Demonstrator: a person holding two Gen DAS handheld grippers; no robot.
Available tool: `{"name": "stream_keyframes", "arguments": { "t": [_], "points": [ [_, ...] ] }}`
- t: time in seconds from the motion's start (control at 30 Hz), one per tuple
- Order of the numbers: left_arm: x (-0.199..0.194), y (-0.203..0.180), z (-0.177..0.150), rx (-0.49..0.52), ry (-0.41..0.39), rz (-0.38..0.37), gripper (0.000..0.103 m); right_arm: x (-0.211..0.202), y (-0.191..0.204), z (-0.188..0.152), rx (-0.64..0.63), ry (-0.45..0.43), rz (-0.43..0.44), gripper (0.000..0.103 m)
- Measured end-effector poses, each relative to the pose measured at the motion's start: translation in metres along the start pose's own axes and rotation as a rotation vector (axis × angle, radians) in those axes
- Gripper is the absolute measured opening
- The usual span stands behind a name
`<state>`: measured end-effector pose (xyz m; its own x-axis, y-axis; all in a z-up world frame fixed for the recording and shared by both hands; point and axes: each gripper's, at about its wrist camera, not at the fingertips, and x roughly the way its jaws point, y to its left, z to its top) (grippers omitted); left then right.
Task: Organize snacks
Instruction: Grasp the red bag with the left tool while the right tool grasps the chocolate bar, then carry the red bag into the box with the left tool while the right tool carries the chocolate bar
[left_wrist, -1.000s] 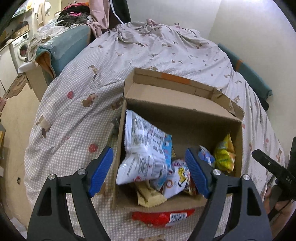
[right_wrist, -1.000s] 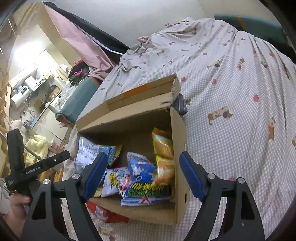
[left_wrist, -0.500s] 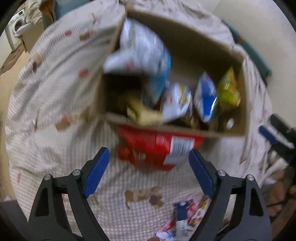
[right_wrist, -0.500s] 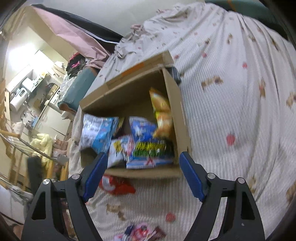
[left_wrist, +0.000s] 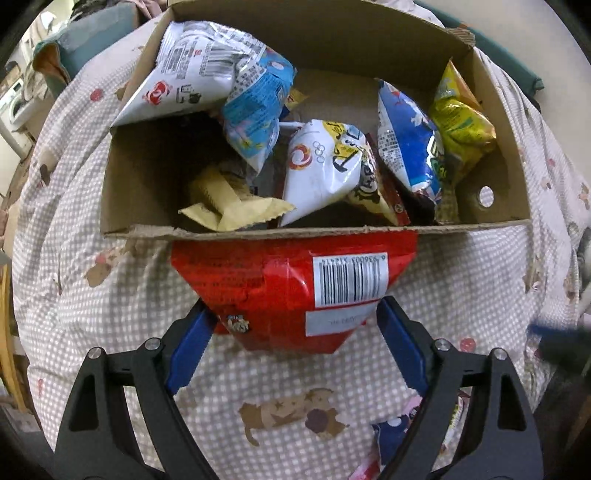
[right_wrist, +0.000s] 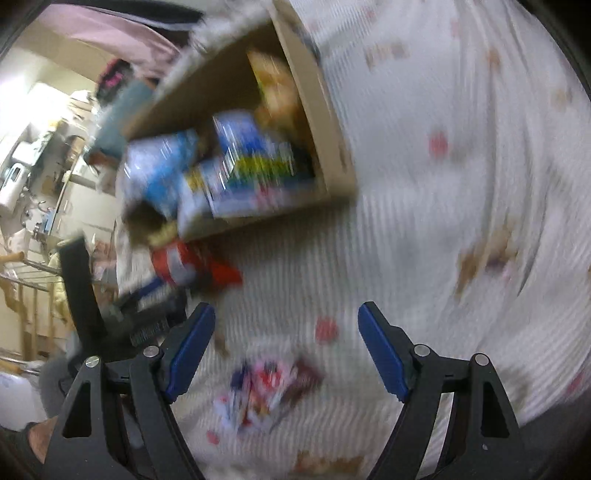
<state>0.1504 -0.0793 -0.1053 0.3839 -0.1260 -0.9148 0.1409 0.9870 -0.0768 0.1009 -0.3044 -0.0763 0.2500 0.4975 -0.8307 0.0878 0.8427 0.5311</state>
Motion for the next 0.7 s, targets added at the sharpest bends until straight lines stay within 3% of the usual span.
{"name": "stream_keyframes", "arguments": {
  "t": [0.03,0.1,0.2,0.23,0.43,0.7],
  "points": [
    [0.001,-0.002,0.000,-0.002,-0.003,-0.006,0.083,0.011,-0.003,-0.007,0.029,0.058,0.031,0.082],
    [0.001,-0.003,0.002,-0.004,-0.004,-0.021,0.068,0.032,-0.005,-0.021,0.073,0.159,0.081,0.081],
    [-0.001,0.001,0.005,-0.006,0.005,-0.032,0.057,0.054,-0.008,-0.041,0.112,0.259,0.033,0.056],
    [-0.003,0.003,0.007,-0.011,0.008,-0.036,0.055,0.062,-0.009,-0.048,0.122,0.294,0.036,0.053],
    [-0.026,0.015,0.004,-0.019,0.001,-0.038,0.051,0.072,0.004,-0.055,0.034,0.292,-0.029,0.026],
    [-0.048,0.033,-0.006,-0.071,0.012,-0.059,0.050,0.066,0.014,-0.052,-0.026,0.227,-0.063,0.017]
  ]
}}
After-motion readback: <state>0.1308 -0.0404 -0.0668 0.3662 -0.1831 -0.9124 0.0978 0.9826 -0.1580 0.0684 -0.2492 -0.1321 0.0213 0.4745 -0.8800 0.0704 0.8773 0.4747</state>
